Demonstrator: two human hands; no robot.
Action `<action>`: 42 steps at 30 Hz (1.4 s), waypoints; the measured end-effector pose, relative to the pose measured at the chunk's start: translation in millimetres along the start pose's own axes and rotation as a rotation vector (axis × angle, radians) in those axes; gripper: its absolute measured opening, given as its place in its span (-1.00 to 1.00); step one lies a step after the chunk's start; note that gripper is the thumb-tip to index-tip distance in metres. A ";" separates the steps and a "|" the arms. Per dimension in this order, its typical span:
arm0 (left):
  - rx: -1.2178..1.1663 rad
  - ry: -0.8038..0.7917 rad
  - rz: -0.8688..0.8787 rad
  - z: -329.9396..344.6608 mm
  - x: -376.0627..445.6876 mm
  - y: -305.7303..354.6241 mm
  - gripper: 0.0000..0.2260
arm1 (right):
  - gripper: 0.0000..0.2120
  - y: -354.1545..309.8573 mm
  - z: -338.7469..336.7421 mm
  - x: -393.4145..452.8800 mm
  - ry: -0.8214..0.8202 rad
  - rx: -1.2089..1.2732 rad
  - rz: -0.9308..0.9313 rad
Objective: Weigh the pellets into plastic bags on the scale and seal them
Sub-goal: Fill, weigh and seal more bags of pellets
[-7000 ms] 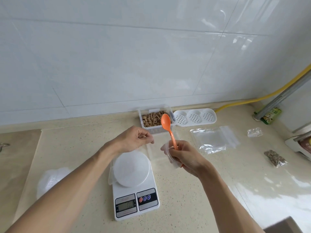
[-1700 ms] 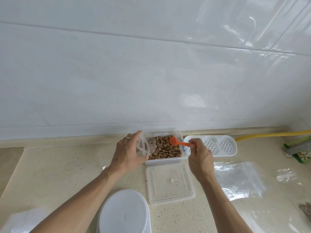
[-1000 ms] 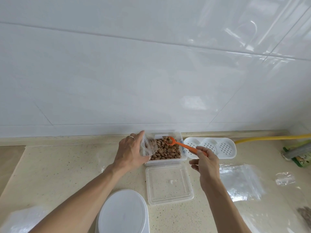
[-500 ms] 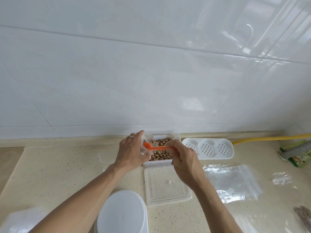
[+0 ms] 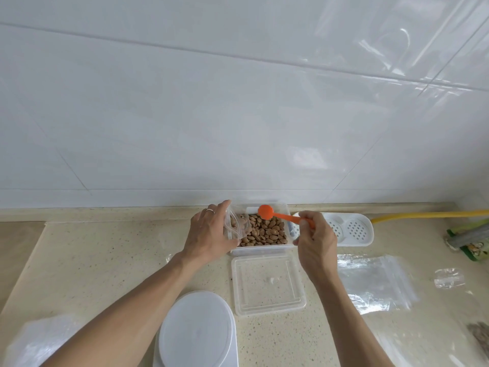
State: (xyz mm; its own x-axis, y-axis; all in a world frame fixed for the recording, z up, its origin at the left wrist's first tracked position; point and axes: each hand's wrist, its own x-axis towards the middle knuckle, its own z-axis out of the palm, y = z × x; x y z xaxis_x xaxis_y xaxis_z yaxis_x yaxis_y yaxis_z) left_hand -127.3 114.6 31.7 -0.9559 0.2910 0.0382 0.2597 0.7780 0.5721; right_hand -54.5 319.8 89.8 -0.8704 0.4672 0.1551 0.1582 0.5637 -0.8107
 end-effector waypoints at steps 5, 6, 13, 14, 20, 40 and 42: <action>0.047 -0.001 0.024 0.1 -3.6 -8.6 -0.14 | -0.81 24.8 8.6 -2.2 -0.126 -0.270 0.022; 0.059 -0.001 0.030 0.3 -3.8 -9.8 -0.14 | -0.81 25.4 11.6 -4.3 -0.163 -0.269 0.027; 0.114 0.014 0.081 0.3 -5.6 -11.4 -0.14 | -0.81 20.9 26.9 -17.2 -0.252 -0.030 0.275; 0.123 0.012 0.087 -0.5 -5.3 -10.9 -0.15 | -0.81 22.5 26.1 -17.4 -0.214 0.018 0.338; 0.158 0.000 0.101 -5.4 -0.6 -4.8 -0.22 | -0.84 29.0 7.4 -12.8 -0.037 0.401 0.627; 0.011 -0.082 0.023 -15.6 5.8 17.9 -0.17 | -0.84 -38.1 -12.8 -19.3 -0.151 0.001 -0.192; -0.012 -0.070 0.037 -18.7 -0.9 22.5 -0.18 | -0.82 -44.9 -23.1 -25.9 -0.082 0.110 -0.075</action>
State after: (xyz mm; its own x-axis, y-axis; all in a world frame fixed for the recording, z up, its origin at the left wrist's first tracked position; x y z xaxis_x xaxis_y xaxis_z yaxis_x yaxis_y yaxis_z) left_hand -123.1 121.4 59.8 -0.9338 0.3577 0.0021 0.2923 0.7597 0.5809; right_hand -28.3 298.2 135.2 -0.9139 0.3666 0.1744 0.0432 0.5149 -0.8562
